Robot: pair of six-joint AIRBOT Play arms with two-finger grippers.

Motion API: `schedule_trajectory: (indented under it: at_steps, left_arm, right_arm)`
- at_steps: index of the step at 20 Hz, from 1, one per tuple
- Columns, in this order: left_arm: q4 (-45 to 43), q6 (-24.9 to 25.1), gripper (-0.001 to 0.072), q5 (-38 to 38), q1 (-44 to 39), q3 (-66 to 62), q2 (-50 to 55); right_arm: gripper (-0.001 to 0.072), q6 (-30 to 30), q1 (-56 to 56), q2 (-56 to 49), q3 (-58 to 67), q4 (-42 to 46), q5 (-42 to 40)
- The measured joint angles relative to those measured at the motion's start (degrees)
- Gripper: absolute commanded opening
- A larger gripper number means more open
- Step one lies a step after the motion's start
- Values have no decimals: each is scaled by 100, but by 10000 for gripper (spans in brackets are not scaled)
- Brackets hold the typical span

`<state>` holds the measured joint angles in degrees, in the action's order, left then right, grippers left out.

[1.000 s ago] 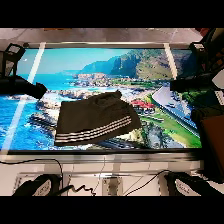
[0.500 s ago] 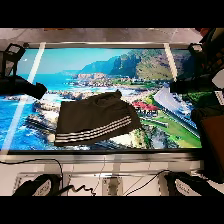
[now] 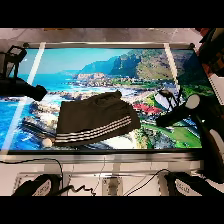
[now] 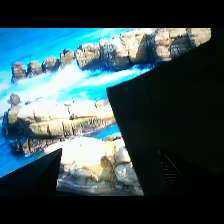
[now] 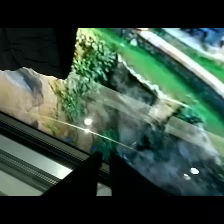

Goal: Fold the clothes and pants, and hang the long-sleeved shirts on hangers.

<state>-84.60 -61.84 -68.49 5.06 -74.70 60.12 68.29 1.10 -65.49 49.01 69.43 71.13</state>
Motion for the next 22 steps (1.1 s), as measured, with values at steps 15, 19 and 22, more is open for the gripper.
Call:
schedule_trajectory:
  at_steps: [15, 19, 22]
  left_arm:
    - [219, -313, 704, -1482, 1805, 2076, 398]
    - [745, 127, 704, -1580, 2750, 2841, 319]
    - [970, 376, 705, -1591, 3449, 3154, 295]
  right_arm:
    - [385, -487, 0, -1482, -859, -3567, -1858]
    - [507, -1016, -4, -1591, -837, -3801, -1532]
    - [507, -1110, -160, -1615, -837, -3578, -1451]
